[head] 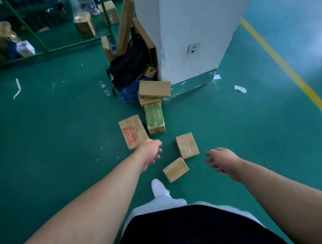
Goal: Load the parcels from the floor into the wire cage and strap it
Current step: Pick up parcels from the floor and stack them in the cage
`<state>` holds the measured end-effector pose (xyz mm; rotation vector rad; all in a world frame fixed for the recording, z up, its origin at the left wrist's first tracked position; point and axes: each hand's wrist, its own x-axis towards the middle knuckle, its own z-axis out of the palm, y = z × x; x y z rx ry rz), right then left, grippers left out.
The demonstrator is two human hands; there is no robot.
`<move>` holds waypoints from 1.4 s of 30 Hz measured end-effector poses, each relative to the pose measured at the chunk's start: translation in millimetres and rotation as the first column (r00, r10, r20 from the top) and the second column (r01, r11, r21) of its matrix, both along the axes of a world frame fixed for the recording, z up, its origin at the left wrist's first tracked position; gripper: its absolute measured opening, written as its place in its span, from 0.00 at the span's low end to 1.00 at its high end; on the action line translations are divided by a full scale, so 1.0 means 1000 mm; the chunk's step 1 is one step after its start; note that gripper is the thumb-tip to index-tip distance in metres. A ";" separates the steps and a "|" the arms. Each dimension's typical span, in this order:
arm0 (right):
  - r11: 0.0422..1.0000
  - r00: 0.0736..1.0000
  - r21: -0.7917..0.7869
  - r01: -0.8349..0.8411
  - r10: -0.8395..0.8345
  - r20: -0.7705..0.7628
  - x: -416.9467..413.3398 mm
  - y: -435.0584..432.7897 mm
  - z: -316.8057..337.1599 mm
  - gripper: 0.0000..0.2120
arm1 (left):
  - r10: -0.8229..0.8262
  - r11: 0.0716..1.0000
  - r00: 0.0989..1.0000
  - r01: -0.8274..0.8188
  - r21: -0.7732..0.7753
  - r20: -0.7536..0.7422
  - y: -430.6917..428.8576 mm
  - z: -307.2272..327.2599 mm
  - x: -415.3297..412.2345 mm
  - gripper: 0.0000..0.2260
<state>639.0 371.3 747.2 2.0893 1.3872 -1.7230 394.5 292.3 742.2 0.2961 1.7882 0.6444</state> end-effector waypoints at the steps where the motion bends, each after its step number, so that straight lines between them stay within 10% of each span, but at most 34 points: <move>1: 1.000 1.000 0.001 0.016 -0.016 0.014 -0.006 0.008 -0.002 0.11 | 0.000 1.000 1.000 0.000 0.003 -0.007 0.013 -0.001 -0.012 0.10; 15: 0.989 0.999 -0.139 -0.045 0.048 0.017 -0.084 0.117 -0.049 0.10 | 0.118 0.979 0.992 -0.110 -0.170 0.034 0.092 -0.042 -0.074 0.12; 27: 0.829 0.836 -0.164 -0.535 0.547 0.033 -0.195 0.316 -0.114 0.12 | 0.384 0.895 0.923 -0.381 -0.230 -0.036 0.205 -0.091 -0.121 0.11; 35: 0.637 0.637 -0.288 -0.715 0.763 0.108 -0.229 0.364 -0.221 0.14 | 0.171 0.943 0.984 -0.178 -0.283 -0.050 0.246 -0.221 -0.152 0.06; 42: 0.691 0.658 -0.302 -0.657 0.721 0.218 -0.264 0.366 -0.409 0.13 | -0.023 0.946 0.998 0.005 -0.325 -0.052 0.294 -0.407 -0.213 0.09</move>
